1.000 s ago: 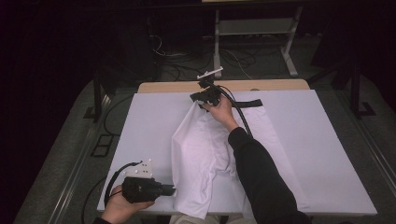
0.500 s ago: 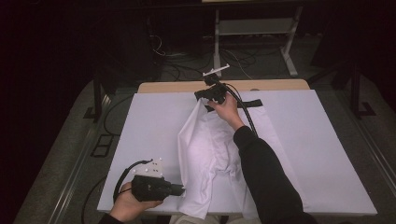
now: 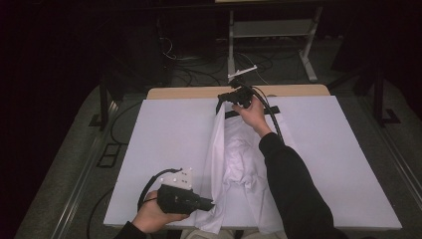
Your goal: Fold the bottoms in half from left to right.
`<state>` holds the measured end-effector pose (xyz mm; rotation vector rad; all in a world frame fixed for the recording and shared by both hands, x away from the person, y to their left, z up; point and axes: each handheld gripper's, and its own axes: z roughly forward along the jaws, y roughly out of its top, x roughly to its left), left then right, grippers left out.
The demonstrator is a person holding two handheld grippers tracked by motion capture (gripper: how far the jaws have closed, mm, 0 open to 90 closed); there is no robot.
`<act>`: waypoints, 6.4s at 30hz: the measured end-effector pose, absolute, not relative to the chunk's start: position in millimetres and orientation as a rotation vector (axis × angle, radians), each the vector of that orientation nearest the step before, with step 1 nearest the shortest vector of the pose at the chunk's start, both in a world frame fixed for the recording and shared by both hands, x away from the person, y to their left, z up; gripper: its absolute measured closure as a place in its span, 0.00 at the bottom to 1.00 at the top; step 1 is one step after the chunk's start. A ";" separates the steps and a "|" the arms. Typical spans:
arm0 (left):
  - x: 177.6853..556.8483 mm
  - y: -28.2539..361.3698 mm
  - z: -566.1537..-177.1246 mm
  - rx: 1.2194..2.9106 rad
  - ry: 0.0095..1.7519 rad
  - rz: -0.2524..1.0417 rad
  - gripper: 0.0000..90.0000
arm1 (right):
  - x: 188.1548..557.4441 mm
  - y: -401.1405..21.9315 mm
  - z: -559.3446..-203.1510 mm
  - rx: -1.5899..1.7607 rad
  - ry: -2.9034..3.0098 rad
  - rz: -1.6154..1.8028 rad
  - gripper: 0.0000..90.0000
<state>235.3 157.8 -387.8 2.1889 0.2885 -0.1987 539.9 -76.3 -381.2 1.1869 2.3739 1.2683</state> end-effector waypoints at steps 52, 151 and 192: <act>252.3 17.2 -380.1 2.154 -0.007 -0.317 0.96 | 535.0 -174.5 -379.0 1.261 2.348 1.254 0.95; 280.9 -106.4 -437.9 2.103 0.146 -0.363 0.46 | 538.4 -271.2 -416.1 1.430 2.330 1.049 0.55; 332.6 -20.0 -398.4 2.033 0.418 -0.092 0.00 | 472.7 -273.5 -391.6 1.332 2.240 1.274 0.00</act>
